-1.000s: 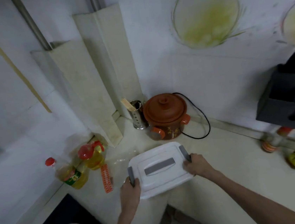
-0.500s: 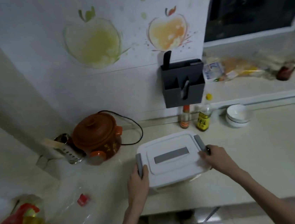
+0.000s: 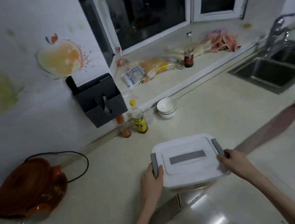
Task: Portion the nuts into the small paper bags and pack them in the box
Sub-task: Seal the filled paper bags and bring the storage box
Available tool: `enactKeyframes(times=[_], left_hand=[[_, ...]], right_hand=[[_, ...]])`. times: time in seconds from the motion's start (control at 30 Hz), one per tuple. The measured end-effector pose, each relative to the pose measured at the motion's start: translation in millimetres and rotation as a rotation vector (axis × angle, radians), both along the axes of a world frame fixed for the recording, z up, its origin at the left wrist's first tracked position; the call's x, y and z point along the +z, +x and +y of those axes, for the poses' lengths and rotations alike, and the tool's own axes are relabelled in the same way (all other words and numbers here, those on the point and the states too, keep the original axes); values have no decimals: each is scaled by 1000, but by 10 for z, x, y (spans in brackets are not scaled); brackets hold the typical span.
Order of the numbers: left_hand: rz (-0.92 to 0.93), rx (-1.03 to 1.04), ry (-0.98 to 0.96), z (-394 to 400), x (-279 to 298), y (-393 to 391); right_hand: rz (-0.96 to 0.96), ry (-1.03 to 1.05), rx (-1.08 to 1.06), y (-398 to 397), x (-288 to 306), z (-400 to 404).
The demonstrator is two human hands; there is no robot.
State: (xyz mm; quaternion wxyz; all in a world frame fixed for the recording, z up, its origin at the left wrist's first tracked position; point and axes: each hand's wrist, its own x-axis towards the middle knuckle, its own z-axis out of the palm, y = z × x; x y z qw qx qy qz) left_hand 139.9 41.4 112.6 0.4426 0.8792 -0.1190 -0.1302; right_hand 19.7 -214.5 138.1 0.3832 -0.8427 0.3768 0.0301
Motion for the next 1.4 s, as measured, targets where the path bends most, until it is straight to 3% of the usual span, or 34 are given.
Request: enactKeyframes(times=[0.4, 0.57, 0.93, 1.4], left_hand=[[57, -200, 14, -2373, 96, -573], [95, -177, -5, -2924, 151, -593], [22, 45, -96, -3289, 194, 289], [5, 254, -110, -3380, 334, 1933]], right_hand=[[-54, 27, -284, -1063, 25, -2018], [-56, -28, -247, -1071, 73, -2609], [-113, -47, 1, 256, 235, -3243], [-208, -22, 138, 2386, 447, -3433]])
